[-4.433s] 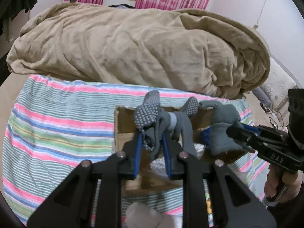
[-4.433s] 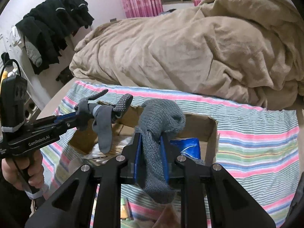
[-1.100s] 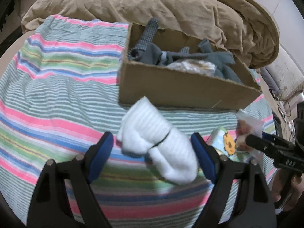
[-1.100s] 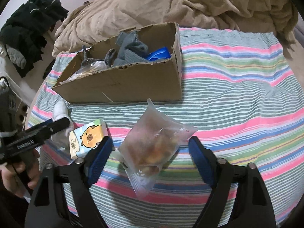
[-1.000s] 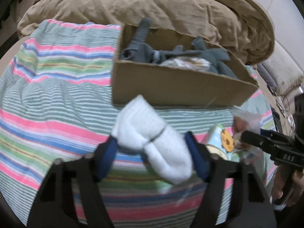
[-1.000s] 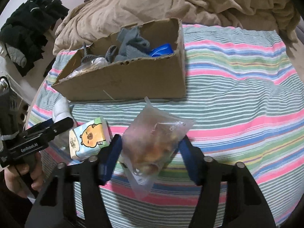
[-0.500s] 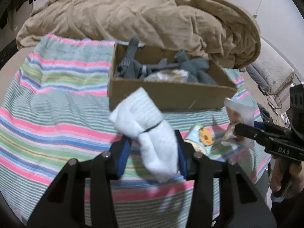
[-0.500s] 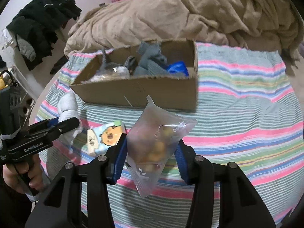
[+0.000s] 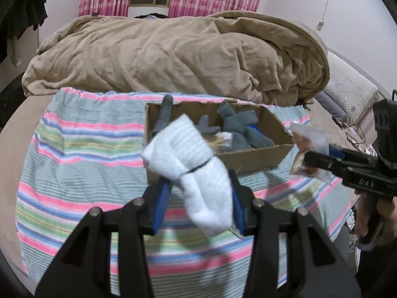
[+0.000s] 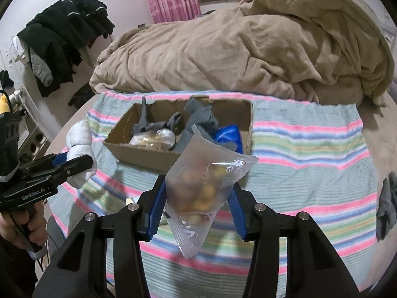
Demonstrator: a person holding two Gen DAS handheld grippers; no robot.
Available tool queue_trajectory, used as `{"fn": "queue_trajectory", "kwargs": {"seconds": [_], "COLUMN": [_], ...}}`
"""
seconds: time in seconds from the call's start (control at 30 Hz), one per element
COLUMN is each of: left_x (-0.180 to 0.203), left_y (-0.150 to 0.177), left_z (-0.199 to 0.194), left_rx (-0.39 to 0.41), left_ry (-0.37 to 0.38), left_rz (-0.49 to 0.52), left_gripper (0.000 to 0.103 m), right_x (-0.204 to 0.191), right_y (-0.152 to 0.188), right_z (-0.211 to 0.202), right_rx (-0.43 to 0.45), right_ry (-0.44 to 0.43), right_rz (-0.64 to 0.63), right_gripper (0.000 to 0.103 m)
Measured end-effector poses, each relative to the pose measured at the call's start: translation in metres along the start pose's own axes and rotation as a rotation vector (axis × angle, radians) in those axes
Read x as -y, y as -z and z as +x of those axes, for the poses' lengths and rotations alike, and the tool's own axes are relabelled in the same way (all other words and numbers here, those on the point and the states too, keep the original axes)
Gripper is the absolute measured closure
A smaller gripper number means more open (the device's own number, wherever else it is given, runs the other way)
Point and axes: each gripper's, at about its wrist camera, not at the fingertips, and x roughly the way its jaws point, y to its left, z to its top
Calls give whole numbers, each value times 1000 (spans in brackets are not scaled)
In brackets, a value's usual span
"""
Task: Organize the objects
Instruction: 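Drop the white socks into the box with the left gripper while the right drops the snack bag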
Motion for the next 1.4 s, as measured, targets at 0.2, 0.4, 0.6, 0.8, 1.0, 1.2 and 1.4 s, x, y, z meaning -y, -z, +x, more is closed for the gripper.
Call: {"fn": "queue_trajectory", "kwargs": {"seconds": [0.2, 0.4, 0.6, 0.8, 1.0, 1.2, 1.4], "left_x": [-10, -17, -22, -29, -32, -24, -17], "left_y": [-16, -33, -43, -45, -49, -52, -50], "left_z": [11, 29, 58, 86, 102, 107, 89], "left_rx": [10, 2, -43, -103, -137, -158, -130], "left_ry": [-16, -31, -15, 21, 55, 33, 11], "left_rz": [30, 62, 95, 100, 101, 112, 113], "left_gripper": [58, 58, 58, 58, 56, 48, 25], "right_x": [7, 18, 23, 29, 35, 34, 24], "right_y": [-22, -40, -53, -63, -63, -63, -62], "right_z": [6, 20, 41, 74, 94, 98, 91], "right_rx": [31, 51, 33, -15, -42, -42, -27], "right_ry": [10, 8, 12, 17, 32, 43, 43], "right_rz": [-13, 9, 3, -5, -12, -20, -34], "right_gripper": [53, 53, 53, 53, 53, 44, 25]}}
